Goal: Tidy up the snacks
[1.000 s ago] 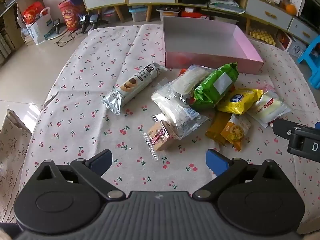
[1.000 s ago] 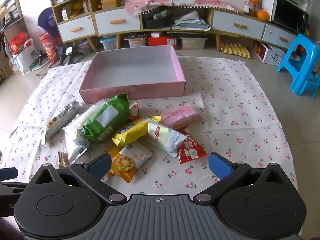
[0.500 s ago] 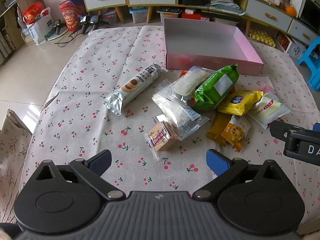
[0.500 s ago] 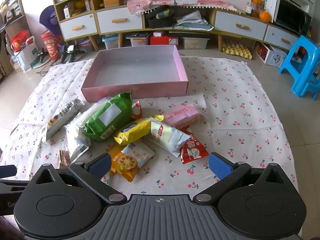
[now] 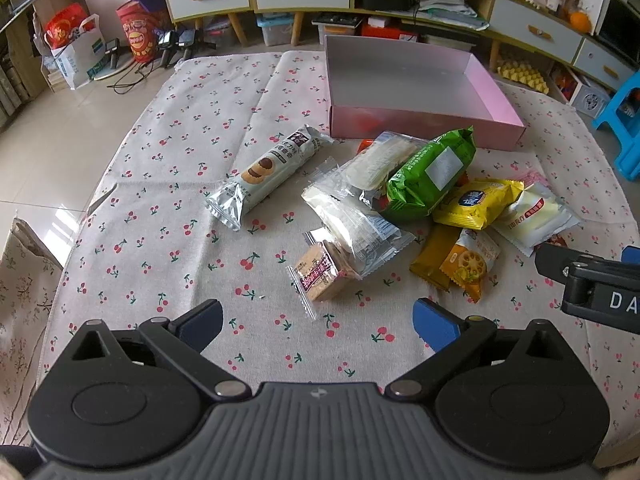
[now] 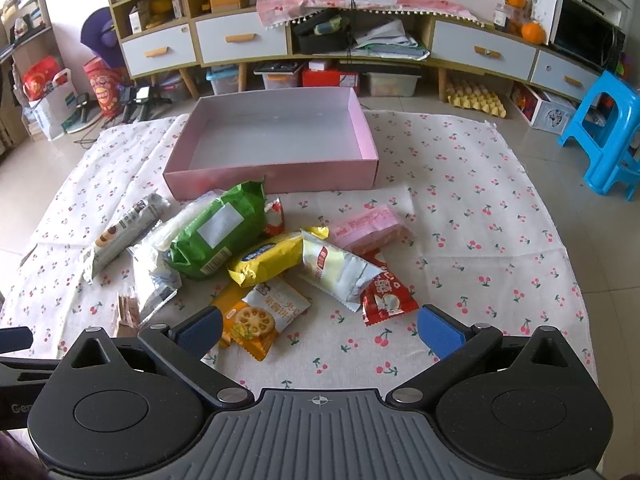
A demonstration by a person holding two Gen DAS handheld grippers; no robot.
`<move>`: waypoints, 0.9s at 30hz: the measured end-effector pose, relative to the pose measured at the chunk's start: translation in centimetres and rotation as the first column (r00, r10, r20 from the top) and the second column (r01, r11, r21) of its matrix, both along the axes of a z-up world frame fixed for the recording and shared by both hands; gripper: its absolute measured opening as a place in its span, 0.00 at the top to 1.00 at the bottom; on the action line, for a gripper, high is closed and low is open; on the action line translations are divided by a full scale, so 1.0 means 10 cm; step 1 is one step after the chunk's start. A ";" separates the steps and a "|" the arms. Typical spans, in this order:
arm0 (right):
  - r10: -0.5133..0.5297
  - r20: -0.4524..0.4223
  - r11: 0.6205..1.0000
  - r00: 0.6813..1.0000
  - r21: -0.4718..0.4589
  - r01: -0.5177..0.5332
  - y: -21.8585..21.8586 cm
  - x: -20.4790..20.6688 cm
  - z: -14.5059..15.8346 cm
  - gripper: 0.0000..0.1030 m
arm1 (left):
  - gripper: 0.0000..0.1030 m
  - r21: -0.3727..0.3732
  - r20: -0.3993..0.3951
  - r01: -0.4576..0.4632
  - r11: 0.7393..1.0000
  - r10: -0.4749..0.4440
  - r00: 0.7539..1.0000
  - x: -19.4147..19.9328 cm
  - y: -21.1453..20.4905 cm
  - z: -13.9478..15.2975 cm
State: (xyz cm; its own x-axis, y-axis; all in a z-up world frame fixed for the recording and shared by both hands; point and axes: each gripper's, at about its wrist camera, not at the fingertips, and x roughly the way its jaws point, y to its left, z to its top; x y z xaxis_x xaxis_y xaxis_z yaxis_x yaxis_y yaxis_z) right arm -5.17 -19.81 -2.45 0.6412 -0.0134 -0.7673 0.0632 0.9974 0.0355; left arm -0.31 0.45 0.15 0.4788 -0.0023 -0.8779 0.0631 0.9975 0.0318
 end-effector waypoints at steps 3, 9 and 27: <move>-0.003 -0.003 1.000 1.000 -0.006 0.003 0.00 0.01 0.00 0.00 | 0.01 -0.004 -0.006 0.004 1.000 -0.004 1.000 -0.01 0.00 -0.01; -0.005 -0.011 1.000 1.000 -0.014 0.004 0.01 0.02 -0.04 0.00 | 0.01 -0.002 -0.003 0.005 1.000 -0.005 1.000 -0.02 0.01 -0.01; -0.002 -0.009 1.000 1.000 -0.016 0.001 0.00 0.01 -0.02 0.00 | 0.01 0.002 0.000 0.008 1.000 -0.008 1.000 -0.01 0.00 -0.03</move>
